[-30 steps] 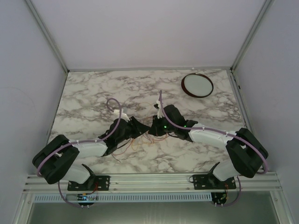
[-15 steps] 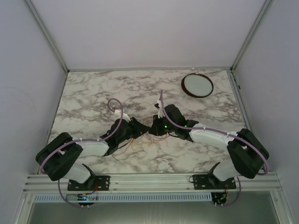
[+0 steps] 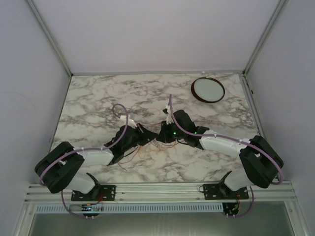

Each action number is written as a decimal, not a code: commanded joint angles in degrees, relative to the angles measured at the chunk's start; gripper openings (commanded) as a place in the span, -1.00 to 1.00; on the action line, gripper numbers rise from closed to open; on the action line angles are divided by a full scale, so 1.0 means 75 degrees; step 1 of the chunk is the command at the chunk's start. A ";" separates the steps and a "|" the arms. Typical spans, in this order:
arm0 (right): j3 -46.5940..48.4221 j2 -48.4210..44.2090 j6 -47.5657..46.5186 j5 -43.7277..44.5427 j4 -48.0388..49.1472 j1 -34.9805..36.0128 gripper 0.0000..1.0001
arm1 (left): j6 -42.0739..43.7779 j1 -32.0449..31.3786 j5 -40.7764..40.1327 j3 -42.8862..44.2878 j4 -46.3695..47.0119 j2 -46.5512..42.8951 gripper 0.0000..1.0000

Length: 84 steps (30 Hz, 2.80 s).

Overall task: Zip-tie the wires
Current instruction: Tie the cable at the center of the board.

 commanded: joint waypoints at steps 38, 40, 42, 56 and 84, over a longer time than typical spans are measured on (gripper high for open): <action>-0.0003 -0.0632 -0.0249 0.1046 -0.0049 0.0451 -0.91 | 0.0415 0.0567 0.0505 0.0195 0.0159 -0.0412 -0.15; -0.0015 -0.0676 -0.0240 0.1073 -0.0029 0.0451 -0.91 | 0.0383 0.0521 0.0611 0.0226 0.0322 -0.0260 -0.14; -0.0036 -0.0723 -0.0216 0.1089 0.0030 0.0451 -0.91 | 0.0345 0.0464 0.0650 0.0274 0.0454 -0.0131 -0.15; -0.0068 -0.0795 -0.0024 0.1296 0.0232 0.0440 -0.91 | 0.0126 0.0162 0.0657 0.0186 0.0856 0.0237 -0.33; -0.0641 -0.1350 0.0800 0.2128 0.0942 0.0392 -0.92 | -0.0462 -0.0146 0.0211 0.0044 0.1611 0.0582 -0.70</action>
